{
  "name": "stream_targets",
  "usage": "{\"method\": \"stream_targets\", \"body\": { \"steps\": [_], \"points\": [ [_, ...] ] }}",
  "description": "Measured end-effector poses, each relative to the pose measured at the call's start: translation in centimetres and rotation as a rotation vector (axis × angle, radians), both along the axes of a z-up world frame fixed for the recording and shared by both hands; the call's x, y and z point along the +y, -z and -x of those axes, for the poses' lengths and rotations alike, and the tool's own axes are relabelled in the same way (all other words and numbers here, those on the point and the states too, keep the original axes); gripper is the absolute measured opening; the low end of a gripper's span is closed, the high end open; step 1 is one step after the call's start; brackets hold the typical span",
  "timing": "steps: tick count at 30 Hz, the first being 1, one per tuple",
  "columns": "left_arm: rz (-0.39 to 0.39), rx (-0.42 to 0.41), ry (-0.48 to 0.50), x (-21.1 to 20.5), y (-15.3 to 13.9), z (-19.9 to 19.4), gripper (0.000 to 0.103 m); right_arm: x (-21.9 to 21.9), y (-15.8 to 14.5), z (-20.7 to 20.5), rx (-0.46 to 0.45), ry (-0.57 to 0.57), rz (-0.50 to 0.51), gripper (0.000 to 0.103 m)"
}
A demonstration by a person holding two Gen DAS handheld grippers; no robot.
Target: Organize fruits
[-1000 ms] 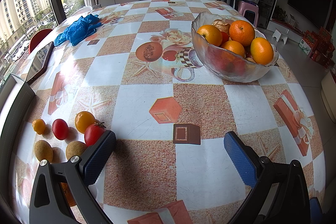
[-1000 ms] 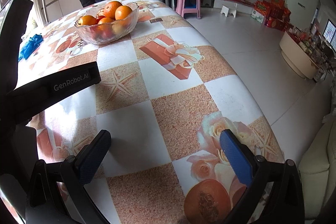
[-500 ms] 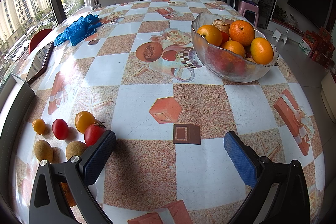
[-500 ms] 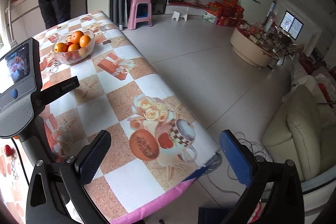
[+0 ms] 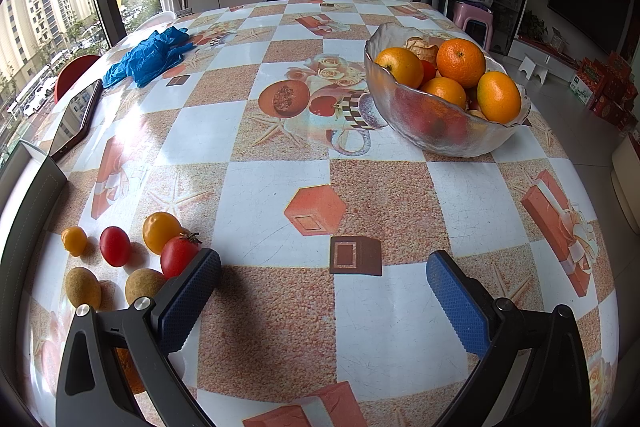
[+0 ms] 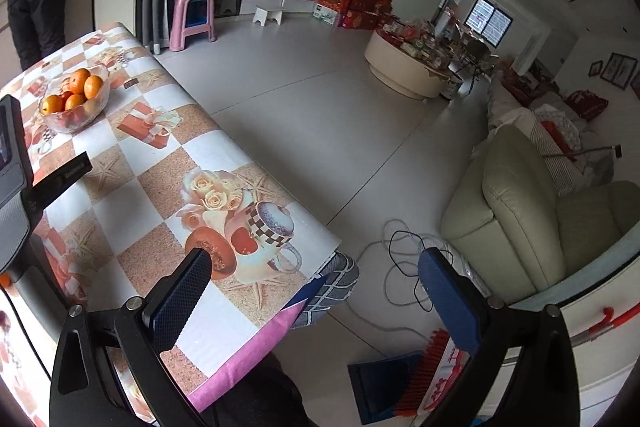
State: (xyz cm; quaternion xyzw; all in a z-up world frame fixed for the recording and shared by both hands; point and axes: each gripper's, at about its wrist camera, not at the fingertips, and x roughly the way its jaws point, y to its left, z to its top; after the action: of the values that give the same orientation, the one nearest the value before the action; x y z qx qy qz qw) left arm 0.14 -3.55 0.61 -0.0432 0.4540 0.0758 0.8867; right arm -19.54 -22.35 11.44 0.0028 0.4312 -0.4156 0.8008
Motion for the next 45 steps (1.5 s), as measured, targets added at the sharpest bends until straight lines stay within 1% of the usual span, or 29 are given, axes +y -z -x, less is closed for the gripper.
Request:
{"method": "stream_targets", "body": {
  "steps": [7,11,16,21,24,27,31,34,37,41,43,45],
  "points": [
    [0.0,0.0,0.0,0.0,0.0,0.0,0.103,-0.1,1.2,0.3,0.027,0.034,0.002,0.103],
    [0.0,0.0,0.0,-0.2,0.1,-0.1,0.103,-0.2,1.2,-0.3,0.032,0.051,0.025,0.103],
    [0.0,0.0,0.0,0.0,0.0,0.0,0.103,-0.5,2.4,-1.8,0.061,0.01,0.061,0.103],
    [0.0,0.0,0.0,-0.1,0.1,-0.1,0.103,-2.3,4.1,-3.8,0.105,-0.019,0.093,0.103],
    [0.0,0.0,0.0,-0.2,0.1,-0.1,0.103,-4.1,4.3,-5.4,0.081,-0.015,0.091,0.103],
    [0.0,0.0,0.0,0.0,0.0,0.0,0.103,-5.8,4.5,-7.2,0.061,-0.019,0.066,0.103],
    [0.0,0.0,0.0,-0.1,0.0,-0.1,0.103,-6.3,4.5,-8.6,0.064,-0.047,0.046,0.103],
    [0.0,0.0,0.0,0.0,0.0,0.0,0.103,-5.8,4.5,-8.8,0.082,-0.047,0.071,0.103],
    [0.0,0.0,0.0,0.0,0.0,0.0,0.103,-4.5,4.4,-8.2,0.071,-0.045,0.117,0.103],
    [0.0,0.0,0.0,0.0,0.0,0.0,0.103,-1.1,3.6,-7.3,0.053,-0.107,0.238,0.103],
    [0.0,0.0,0.0,-0.2,0.1,-0.1,0.103,1.1,3.7,-6.6,0.096,-0.126,0.282,0.103],
    [0.0,0.0,0.0,0.0,0.0,0.0,0.103,2.9,3.7,-6.1,0.134,-0.126,0.297,0.103]
  ]
}}
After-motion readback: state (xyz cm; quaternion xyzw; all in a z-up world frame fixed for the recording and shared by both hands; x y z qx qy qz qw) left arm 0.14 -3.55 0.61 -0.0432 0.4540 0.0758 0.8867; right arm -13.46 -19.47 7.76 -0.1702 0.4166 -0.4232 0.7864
